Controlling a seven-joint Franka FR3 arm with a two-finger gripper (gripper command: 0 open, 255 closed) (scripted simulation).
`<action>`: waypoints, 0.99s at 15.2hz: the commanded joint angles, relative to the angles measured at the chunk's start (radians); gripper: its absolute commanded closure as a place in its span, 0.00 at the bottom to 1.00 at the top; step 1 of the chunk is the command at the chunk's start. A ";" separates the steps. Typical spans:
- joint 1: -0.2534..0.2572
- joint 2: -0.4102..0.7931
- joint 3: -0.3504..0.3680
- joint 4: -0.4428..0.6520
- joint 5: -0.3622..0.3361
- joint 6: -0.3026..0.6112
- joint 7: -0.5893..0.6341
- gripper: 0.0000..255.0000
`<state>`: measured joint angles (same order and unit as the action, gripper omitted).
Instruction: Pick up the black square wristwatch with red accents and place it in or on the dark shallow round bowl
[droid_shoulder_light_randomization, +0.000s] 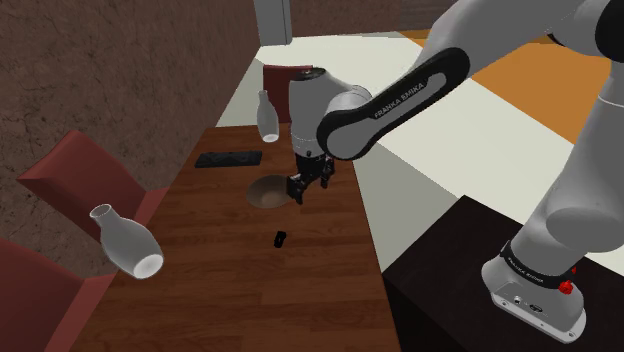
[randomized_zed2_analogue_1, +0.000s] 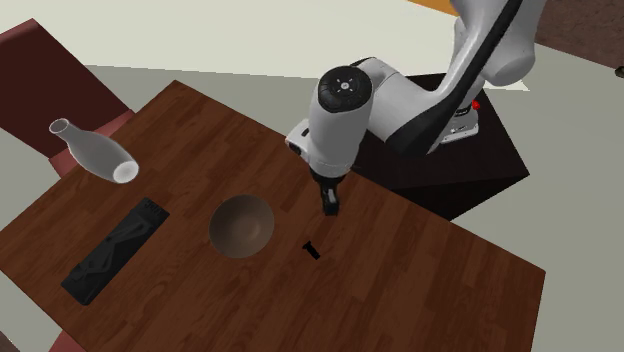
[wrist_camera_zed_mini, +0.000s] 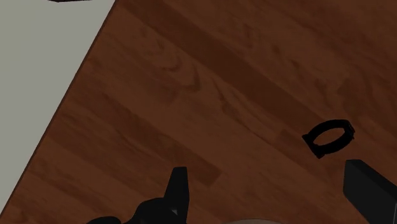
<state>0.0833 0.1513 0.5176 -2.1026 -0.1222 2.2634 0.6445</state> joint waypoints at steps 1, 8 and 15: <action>0.025 0.076 0.001 0.047 -0.047 0.010 0.042 0.00; 0.147 0.355 -0.040 0.265 -0.185 0.016 0.148 0.00; 0.215 0.504 -0.075 0.383 -0.235 0.029 0.179 0.00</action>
<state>0.2938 0.6441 0.4464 -1.7236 -0.3529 2.2865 0.8202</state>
